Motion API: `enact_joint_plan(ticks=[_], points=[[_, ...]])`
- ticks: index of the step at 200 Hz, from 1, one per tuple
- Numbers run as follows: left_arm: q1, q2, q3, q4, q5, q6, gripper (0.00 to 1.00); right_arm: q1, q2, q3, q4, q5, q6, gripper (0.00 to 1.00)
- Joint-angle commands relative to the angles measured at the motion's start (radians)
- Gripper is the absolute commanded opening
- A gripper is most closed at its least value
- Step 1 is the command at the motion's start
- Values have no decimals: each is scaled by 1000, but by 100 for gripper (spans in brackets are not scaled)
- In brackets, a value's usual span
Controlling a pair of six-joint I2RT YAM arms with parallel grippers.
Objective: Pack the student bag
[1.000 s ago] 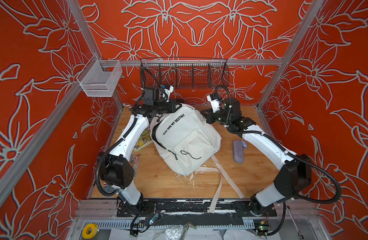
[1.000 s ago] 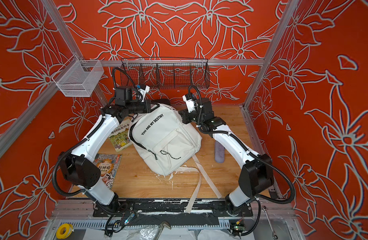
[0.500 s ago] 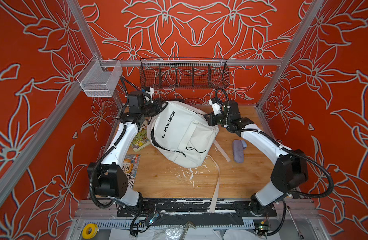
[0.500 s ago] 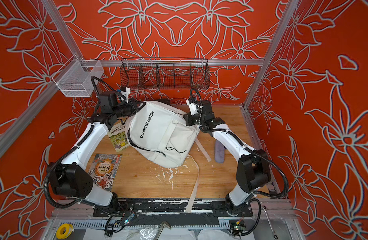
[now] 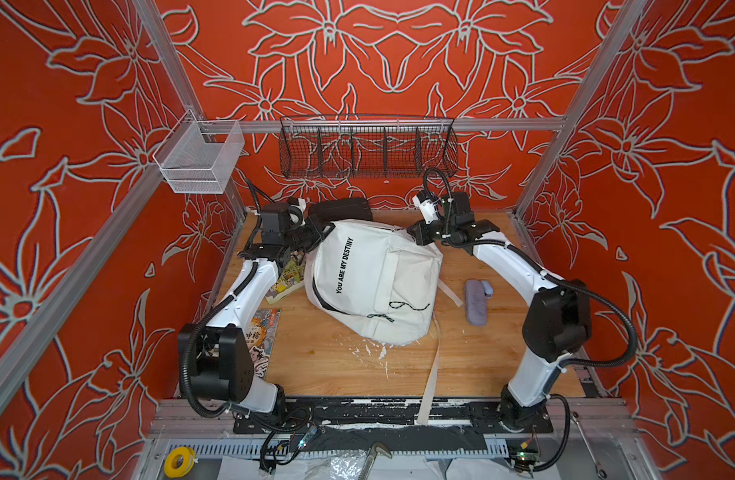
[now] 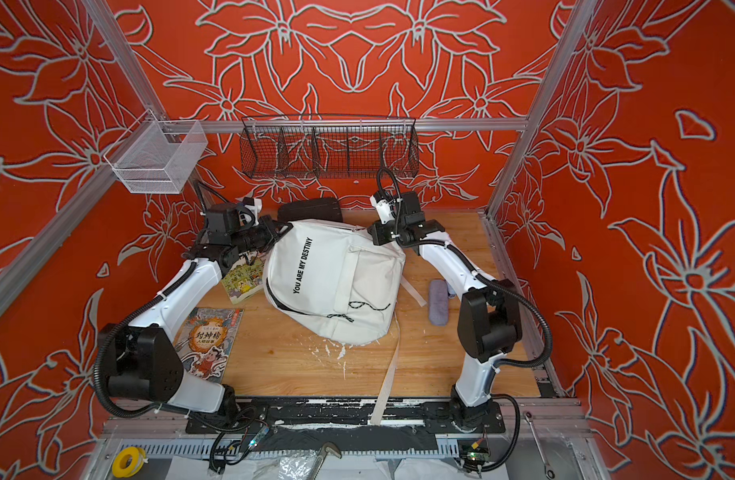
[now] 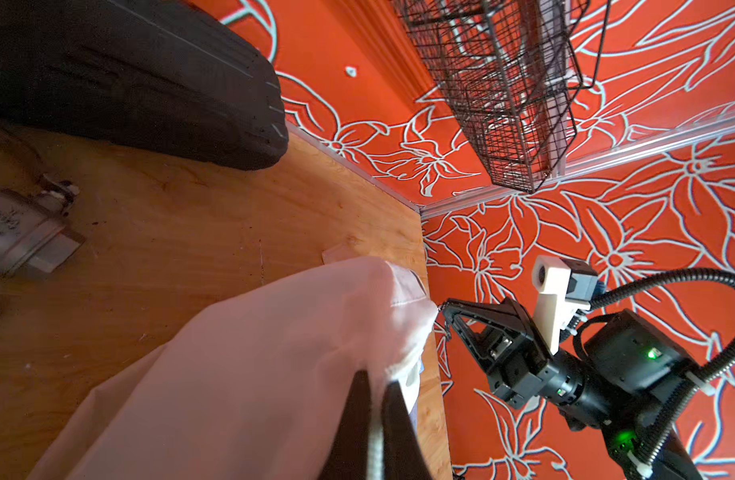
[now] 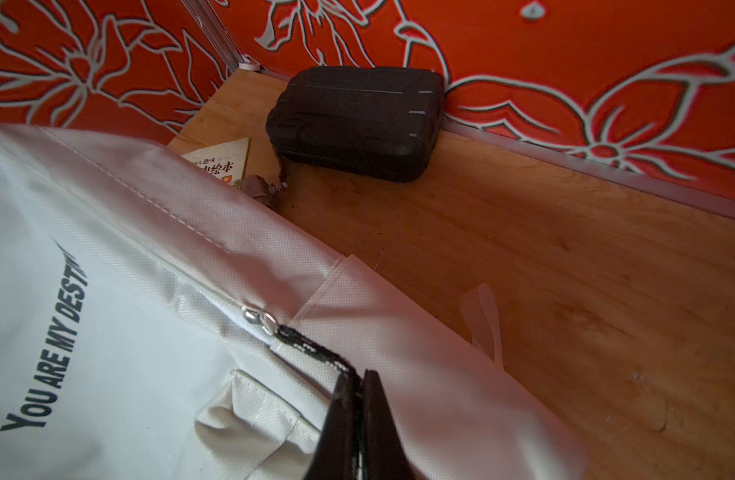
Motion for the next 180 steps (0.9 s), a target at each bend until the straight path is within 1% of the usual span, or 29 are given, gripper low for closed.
enact_joint_plan(ticks=[1, 26, 49, 68, 90, 93, 97, 102, 107, 117, 129, 134, 139, 143, 147, 164, 180], points=[[12, -11, -75, 146, -29, -72, 0, -43, 80, 72, -103, 73, -69, 0], [-54, 45, -186, 301, -53, -151, 0, -47, 188, 200, -144, 103, -113, 0], [-102, 84, -214, 349, -114, -176, 0, -48, 279, 336, -229, 108, -119, 0], [-125, 92, -203, 309, -162, -142, 0, -47, 310, 399, -275, 99, -106, 18], [-130, 102, -181, 243, -161, -113, 0, -45, 280, 375, -262, 109, -81, 34], [-130, 102, -178, 231, -159, -109, 5, -45, 272, 364, -257, 110, -78, 36], [-131, 102, -174, 215, -160, -102, 13, -44, 258, 349, -249, 115, -73, 43], [-132, 101, -170, 194, -161, -89, 25, -42, 240, 326, -237, 120, -69, 46], [-131, 97, -166, 172, -166, -75, 35, -38, 220, 301, -220, 124, -64, 47], [-131, 82, -155, 106, -196, -40, 48, -28, 178, 251, -194, 132, -56, 49], [-130, 60, -132, 11, -242, 18, 66, -13, 130, 194, -176, 148, -54, 52], [-129, 51, -116, -37, -264, 44, 79, -3, 110, 177, -173, 153, -55, 52], [-128, 44, -97, -89, -289, 67, 87, 9, 95, 157, -170, 165, -54, 52], [-126, 41, -82, -128, -304, 87, 91, 18, 83, 143, -170, 176, -54, 53], [-119, 38, -70, -160, -309, 107, 92, 29, 70, 130, -168, 183, -55, 53], [-76, 24, -45, -246, -295, 150, 93, 84, 38, 92, -176, 213, -42, 54], [-5, 10, -38, -298, -262, 167, 93, 148, 28, 75, -191, 240, -21, 55]])
